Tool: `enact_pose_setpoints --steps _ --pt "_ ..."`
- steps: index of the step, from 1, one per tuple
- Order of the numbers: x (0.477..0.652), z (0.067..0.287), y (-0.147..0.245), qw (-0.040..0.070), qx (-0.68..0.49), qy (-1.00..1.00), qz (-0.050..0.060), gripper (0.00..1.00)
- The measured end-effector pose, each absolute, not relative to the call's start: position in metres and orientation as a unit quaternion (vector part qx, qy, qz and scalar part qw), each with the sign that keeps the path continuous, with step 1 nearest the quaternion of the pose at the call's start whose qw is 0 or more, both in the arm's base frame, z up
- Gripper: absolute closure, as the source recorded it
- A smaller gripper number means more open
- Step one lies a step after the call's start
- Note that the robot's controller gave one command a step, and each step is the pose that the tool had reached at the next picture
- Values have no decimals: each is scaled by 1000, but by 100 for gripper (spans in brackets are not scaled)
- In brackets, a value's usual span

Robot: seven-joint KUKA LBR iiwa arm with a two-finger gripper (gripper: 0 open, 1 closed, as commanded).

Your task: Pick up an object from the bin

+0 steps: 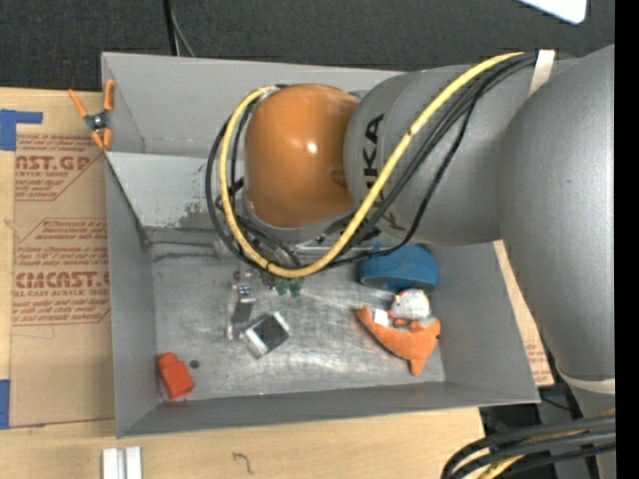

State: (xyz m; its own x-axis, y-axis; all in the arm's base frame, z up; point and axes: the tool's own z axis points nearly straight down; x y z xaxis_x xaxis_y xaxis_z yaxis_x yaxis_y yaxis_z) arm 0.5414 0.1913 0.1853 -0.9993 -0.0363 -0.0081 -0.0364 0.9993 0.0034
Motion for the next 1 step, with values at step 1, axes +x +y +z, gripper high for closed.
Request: enact_pose_setpoints --steps 1 --pt "528 168 139 -2 -16 1000 0 0"
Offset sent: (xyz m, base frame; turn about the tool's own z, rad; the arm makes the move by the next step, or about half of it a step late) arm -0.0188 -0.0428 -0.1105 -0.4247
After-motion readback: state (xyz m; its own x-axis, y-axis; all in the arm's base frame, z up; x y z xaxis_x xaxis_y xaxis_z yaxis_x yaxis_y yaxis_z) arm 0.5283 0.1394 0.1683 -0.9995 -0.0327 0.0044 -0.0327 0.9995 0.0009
